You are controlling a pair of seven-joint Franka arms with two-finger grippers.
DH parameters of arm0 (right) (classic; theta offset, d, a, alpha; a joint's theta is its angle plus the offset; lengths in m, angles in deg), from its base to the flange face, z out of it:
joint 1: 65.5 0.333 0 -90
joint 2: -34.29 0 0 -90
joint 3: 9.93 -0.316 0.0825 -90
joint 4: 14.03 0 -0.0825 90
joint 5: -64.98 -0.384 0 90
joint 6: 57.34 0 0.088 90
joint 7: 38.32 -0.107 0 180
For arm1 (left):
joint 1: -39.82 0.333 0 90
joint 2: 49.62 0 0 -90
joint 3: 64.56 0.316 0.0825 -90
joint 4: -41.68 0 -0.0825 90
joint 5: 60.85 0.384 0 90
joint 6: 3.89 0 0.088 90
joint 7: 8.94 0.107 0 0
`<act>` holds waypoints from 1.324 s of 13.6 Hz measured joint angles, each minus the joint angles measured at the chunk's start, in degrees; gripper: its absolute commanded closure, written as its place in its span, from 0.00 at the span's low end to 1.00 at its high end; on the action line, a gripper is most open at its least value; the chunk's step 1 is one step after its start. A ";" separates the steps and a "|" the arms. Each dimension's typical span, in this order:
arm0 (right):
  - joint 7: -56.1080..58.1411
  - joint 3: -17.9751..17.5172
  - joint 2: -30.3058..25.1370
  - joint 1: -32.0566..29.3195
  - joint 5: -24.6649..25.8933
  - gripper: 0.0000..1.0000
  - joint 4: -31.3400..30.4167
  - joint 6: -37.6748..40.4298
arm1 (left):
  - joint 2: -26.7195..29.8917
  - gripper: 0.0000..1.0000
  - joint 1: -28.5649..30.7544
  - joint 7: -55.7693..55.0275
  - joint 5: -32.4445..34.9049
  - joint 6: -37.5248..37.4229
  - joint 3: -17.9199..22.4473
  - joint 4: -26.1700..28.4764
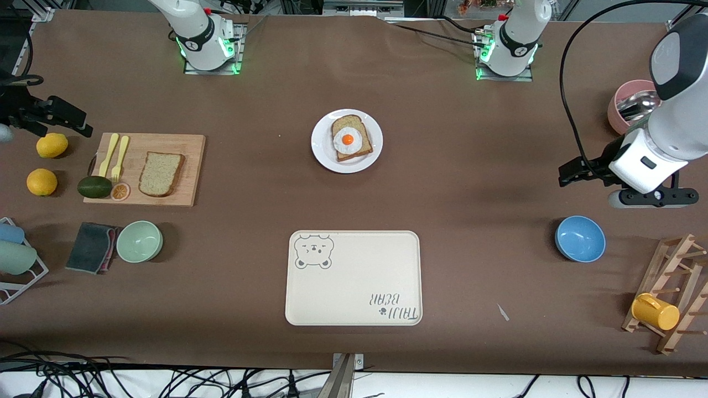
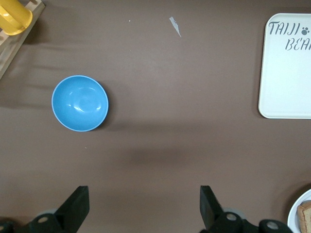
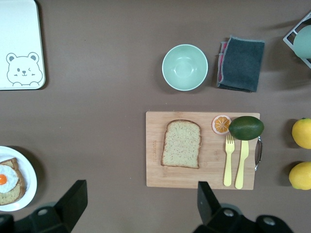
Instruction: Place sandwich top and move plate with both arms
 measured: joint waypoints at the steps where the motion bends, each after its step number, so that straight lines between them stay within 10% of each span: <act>1: 0.00 0.00 0.00 0.00 0.00 0.00 0.00 0.00 | 0.00 0.00 0.27 0.67 0.00 0.00 0.07 0.00; 18: 0.00 0.01 0.00 0.00 0.00 0.00 0.00 0.42 | -0.75 0.00 0.41 1.42 0.00 -0.10 -0.06 0.09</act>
